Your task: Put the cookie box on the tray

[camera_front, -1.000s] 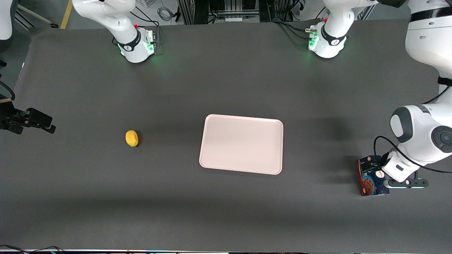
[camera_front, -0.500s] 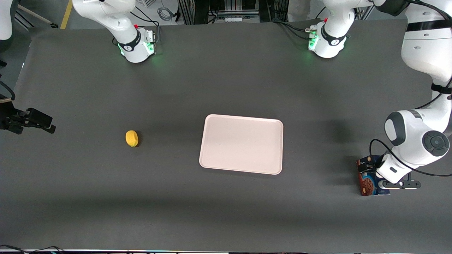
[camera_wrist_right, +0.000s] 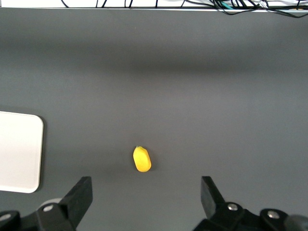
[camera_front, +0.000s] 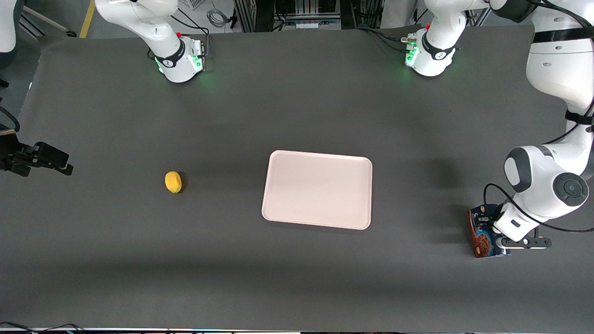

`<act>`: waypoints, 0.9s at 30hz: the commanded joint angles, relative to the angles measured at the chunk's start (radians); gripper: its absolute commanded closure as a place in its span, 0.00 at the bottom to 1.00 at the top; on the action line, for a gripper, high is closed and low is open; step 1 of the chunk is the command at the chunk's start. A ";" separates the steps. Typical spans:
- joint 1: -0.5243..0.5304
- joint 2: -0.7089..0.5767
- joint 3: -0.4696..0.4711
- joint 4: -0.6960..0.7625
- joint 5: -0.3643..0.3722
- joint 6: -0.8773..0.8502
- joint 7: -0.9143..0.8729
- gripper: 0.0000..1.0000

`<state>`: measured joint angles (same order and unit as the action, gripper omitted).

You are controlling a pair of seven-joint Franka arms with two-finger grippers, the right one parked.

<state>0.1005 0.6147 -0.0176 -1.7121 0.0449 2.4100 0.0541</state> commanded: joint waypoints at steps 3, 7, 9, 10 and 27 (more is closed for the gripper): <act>-0.027 0.003 0.025 0.017 -0.010 -0.006 0.001 0.80; -0.030 -0.004 0.025 0.020 -0.008 -0.012 -0.006 0.80; -0.039 -0.019 0.025 0.020 -0.010 -0.025 -0.007 0.81; -0.041 -0.030 0.025 0.020 -0.010 -0.038 -0.007 0.80; -0.134 -0.291 0.022 0.028 -0.096 -0.342 -0.049 0.81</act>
<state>0.0233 0.4142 -0.0139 -1.6637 -0.0363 2.1416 0.0466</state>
